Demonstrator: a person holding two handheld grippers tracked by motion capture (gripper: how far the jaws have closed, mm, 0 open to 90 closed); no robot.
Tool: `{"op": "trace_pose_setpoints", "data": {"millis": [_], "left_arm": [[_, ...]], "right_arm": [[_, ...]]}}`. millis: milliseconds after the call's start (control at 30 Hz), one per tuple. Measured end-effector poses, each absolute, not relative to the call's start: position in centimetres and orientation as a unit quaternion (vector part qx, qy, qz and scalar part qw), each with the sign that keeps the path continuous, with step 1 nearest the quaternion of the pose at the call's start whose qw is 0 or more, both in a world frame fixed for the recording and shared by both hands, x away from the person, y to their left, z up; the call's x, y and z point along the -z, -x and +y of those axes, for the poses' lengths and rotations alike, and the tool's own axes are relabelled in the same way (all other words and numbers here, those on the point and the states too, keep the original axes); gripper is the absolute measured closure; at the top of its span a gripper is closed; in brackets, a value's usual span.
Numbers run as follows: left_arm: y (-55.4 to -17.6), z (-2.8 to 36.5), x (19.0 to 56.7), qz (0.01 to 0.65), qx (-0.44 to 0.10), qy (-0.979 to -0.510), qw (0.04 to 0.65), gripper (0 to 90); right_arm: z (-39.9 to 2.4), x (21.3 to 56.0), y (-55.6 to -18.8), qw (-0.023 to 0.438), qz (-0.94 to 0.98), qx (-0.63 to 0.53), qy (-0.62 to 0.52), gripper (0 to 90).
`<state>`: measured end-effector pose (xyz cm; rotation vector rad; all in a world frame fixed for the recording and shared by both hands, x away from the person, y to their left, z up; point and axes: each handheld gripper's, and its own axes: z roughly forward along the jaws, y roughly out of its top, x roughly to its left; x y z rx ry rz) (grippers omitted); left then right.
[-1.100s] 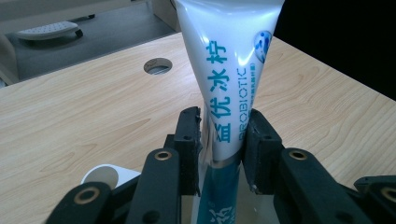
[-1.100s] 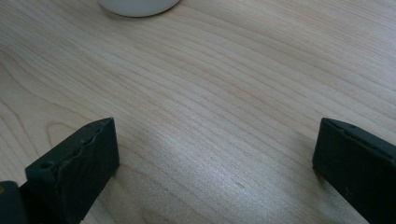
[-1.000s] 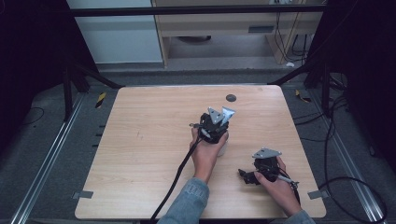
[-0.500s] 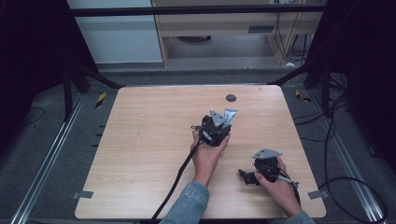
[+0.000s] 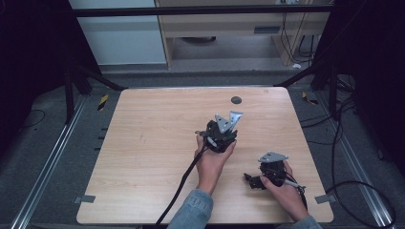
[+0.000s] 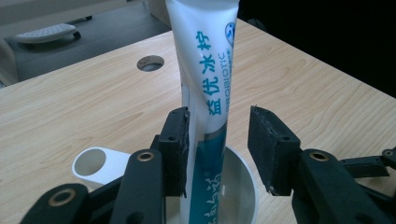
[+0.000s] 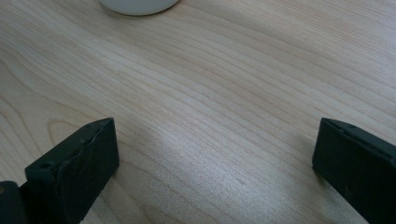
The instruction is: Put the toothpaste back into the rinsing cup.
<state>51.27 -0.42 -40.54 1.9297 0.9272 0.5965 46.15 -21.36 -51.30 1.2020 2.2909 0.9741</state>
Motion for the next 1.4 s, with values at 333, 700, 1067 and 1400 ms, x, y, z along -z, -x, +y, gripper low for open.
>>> {"op": "trace_pose_setpoints", "data": {"millis": [333, 700, 1067, 1400], "left_arm": [[-50.8, -0.5, 40.6, 0.363, -0.215, -0.800, 0.426, 36.9], [-50.5, 0.1, 39.8, 0.381, -0.209, -0.799, 0.415, 12.7], [-49.3, 1.1, 39.6, 0.356, -0.204, -0.822, 0.394, 8.8], [-48.7, 3.0, 39.7, 0.353, -0.207, -0.820, 0.399, 7.6]], "right_arm": [[-21.4, 51.3, -46.2, 0.188, 0.814, -0.346, -0.427, 0.7], [-21.4, 51.3, -46.1, 0.187, 0.814, -0.345, -0.428, 0.6], [-21.4, 51.3, -46.1, 0.188, 0.815, -0.345, -0.426, 0.7], [-21.4, 51.3, -46.1, 0.189, 0.814, -0.345, -0.427, 0.7]]}}
